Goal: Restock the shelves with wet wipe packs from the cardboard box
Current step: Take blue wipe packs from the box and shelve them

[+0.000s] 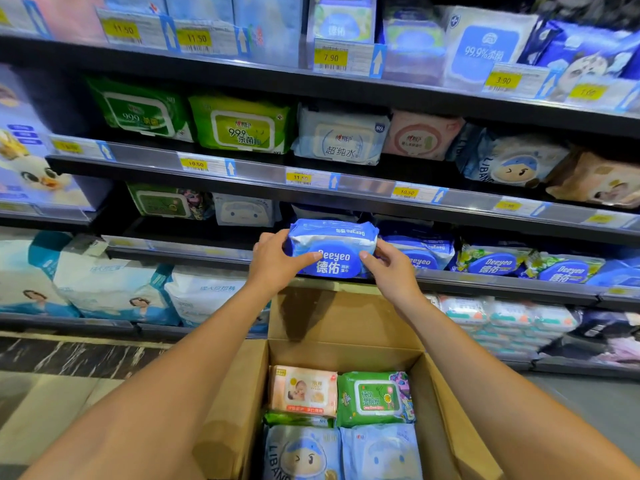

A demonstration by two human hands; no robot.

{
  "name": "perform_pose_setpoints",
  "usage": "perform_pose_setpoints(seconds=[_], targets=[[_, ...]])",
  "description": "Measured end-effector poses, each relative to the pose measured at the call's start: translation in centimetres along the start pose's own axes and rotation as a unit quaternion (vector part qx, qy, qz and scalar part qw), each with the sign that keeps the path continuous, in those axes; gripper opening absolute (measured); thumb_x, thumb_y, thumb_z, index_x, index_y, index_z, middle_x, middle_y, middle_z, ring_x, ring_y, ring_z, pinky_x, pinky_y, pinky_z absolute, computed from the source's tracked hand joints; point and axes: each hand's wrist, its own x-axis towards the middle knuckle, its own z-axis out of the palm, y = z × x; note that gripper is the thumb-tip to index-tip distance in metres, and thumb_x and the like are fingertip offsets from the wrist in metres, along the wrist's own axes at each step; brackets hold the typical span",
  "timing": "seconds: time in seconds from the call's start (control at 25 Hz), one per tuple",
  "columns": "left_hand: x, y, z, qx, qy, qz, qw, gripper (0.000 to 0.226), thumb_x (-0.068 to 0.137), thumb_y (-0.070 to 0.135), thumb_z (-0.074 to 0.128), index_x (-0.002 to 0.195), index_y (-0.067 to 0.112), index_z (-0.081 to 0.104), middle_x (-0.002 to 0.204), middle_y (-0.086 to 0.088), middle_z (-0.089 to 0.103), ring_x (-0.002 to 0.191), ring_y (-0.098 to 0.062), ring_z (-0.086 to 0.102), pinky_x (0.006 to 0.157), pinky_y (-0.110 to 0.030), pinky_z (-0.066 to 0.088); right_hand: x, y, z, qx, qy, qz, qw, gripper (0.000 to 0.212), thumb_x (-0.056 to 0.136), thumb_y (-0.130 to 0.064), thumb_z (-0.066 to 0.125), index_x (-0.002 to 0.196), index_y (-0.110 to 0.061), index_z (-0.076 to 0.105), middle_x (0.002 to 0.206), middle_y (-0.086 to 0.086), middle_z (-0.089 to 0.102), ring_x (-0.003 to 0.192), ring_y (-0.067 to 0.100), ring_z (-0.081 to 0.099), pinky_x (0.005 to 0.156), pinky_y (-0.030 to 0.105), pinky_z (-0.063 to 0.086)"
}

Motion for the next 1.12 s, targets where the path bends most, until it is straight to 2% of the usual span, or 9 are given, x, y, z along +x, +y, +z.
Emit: perform_pose_setpoints(seconds=[0.12,0.2,0.28,0.44,0.64,0.8,0.96,1.04,1.12], targets=[[0.9,-0.5,0.4,-0.02,-0.001,0.03,0.999,0.06,0.079,0.052,0.084,0.126,0.024,0.06,0.118,0.003,0.053,0.109,-0.015,0.061,0.086,-0.036,0.059,0.8,1.6,1.1,-0.004,0.046,-0.015,0.999,0.022,0.101,-0.018,0.063,0.122,-0.02,0.069,0.097,-0.013,0.075,0.084,-0.002,0.07,0.068,0.016,0.05],[1.7,-0.5,0.3,-0.028,0.005,0.043,0.999,0.054,0.081,0.049,0.084,0.124,0.027,0.06,0.116,0.004,0.054,0.108,-0.014,0.062,0.085,-0.037,0.06,1.6,1.5,1.8,-0.016,0.055,-0.033,0.998,0.02,0.102,-0.02,0.062,0.12,-0.021,0.068,0.101,-0.01,0.074,0.089,-0.001,0.069,0.072,0.018,0.052],[2.5,-0.5,0.0,-0.036,0.012,0.045,0.998,0.054,0.083,0.046,0.083,0.127,0.026,0.059,0.116,0.005,0.054,0.107,-0.013,0.063,0.084,-0.035,0.061,2.8,1.4,2.4,-0.035,0.054,-0.04,0.997,0.018,0.102,-0.026,0.062,0.119,-0.027,0.066,0.118,-0.002,0.068,0.105,0.007,0.066,0.083,0.027,0.057],[4.2,-0.3,0.0,-0.019,0.027,0.05,0.998,0.046,0.085,0.04,0.083,0.118,0.015,0.063,0.113,0.0,0.054,0.102,-0.018,0.064,0.084,-0.034,0.058,4.7,1.8,3.2,-0.038,0.042,-0.016,0.998,0.013,0.098,-0.024,0.062,0.102,-0.037,0.062,0.121,0.002,0.063,0.108,0.012,0.065,0.096,0.046,0.057],[5.6,-0.4,1.4,0.002,0.027,0.027,0.999,0.034,0.088,0.037,0.081,0.102,0.016,0.057,0.108,-0.001,0.053,0.09,-0.015,0.056,0.064,-0.014,0.041,6.5,2.5,2.7,-0.01,0.042,0.025,0.999,0.022,0.097,-0.011,0.062,0.117,-0.018,0.059,0.122,0.003,0.068,0.115,0.014,0.065,0.089,0.033,0.058],[5.9,-1.1,2.8,0.006,0.015,0.014,1.0,0.042,0.089,0.036,0.079,0.118,0.011,0.062,0.117,-0.003,0.056,0.098,-0.012,0.056,0.067,-0.015,0.043,6.7,3.5,2.8,-0.009,0.031,0.065,0.997,0.037,0.094,-0.007,0.061,0.128,-0.021,0.058,0.121,-0.002,0.071,0.113,0.012,0.067,0.094,0.037,0.058],[6.2,-1.5,3.6,0.013,0.008,0.007,1.0,0.049,0.089,0.037,0.079,0.125,0.01,0.061,0.124,-0.006,0.059,0.104,-0.011,0.055,0.068,-0.015,0.043,6.7,3.6,2.7,-0.006,0.031,0.077,0.997,0.047,0.095,-0.003,0.059,0.139,-0.018,0.053,0.126,-0.001,0.068,0.115,0.012,0.065,0.079,0.019,0.053],[6.2,-1.6,3.6,0.015,0.006,0.013,1.0,0.049,0.088,0.039,0.079,0.123,0.011,0.06,0.123,-0.005,0.06,0.105,-0.011,0.057,0.07,-0.017,0.047,6.6,3.8,2.7,-0.008,0.036,0.087,0.996,0.05,0.094,-0.005,0.06,0.141,-0.016,0.05,0.13,0.0,0.067,0.119,0.013,0.064,0.089,0.026,0.056],[6.0,-2.0,3.7,0.025,-0.001,0.028,0.999,0.047,0.087,0.041,0.08,0.118,0.013,0.059,0.118,-0.001,0.06,0.106,-0.012,0.06,0.072,-0.02,0.051,6.0,4.1,3.0,0.0,0.046,0.094,0.995,0.058,0.089,-0.01,0.062,0.144,-0.015,0.046,0.143,0.004,0.059,0.132,0.018,0.057,0.109,0.037,0.05]])
